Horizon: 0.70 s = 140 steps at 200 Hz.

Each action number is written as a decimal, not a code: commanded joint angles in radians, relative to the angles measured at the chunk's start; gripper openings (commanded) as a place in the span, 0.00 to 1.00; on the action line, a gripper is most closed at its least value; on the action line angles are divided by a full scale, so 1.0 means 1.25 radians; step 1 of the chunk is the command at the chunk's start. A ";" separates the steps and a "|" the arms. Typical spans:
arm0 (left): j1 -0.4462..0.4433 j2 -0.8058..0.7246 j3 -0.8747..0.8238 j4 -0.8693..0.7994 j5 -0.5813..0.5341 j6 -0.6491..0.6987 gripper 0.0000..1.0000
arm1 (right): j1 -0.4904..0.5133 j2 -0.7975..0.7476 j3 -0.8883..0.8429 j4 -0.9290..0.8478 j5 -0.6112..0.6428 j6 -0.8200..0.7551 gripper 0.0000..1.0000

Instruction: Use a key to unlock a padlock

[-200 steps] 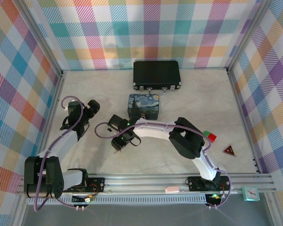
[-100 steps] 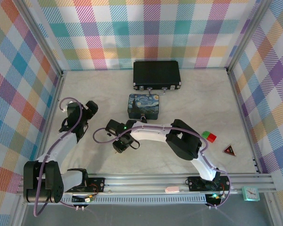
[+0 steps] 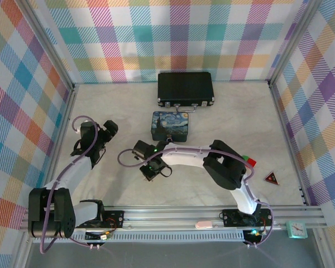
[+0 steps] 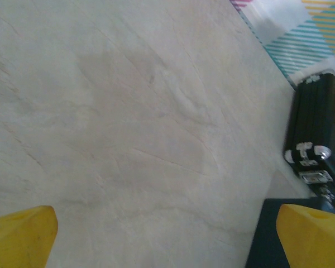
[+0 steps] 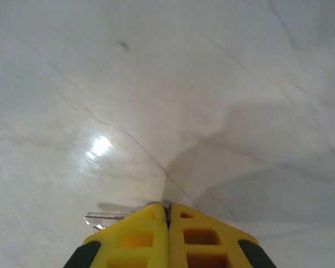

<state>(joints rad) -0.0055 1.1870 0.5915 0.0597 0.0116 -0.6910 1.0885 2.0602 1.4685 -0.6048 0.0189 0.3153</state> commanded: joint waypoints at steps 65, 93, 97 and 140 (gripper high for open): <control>-0.165 0.081 0.021 0.199 0.139 -0.146 0.96 | -0.204 -0.319 -0.274 0.235 -0.111 0.227 0.00; -0.229 0.095 0.053 0.245 0.149 -0.176 0.95 | -0.213 -0.411 -0.309 0.308 -0.018 0.213 0.00; -0.236 0.097 0.058 0.248 0.149 -0.186 0.94 | -0.215 -0.423 -0.316 0.322 -0.006 0.214 0.00; -0.302 0.121 0.064 0.373 0.162 -0.305 0.90 | -0.249 -0.488 -0.344 0.438 0.062 0.224 0.00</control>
<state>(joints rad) -0.3492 1.3128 0.6460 0.3836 0.1852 -0.9646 0.7979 1.4742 1.0485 -0.1753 0.0204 0.5732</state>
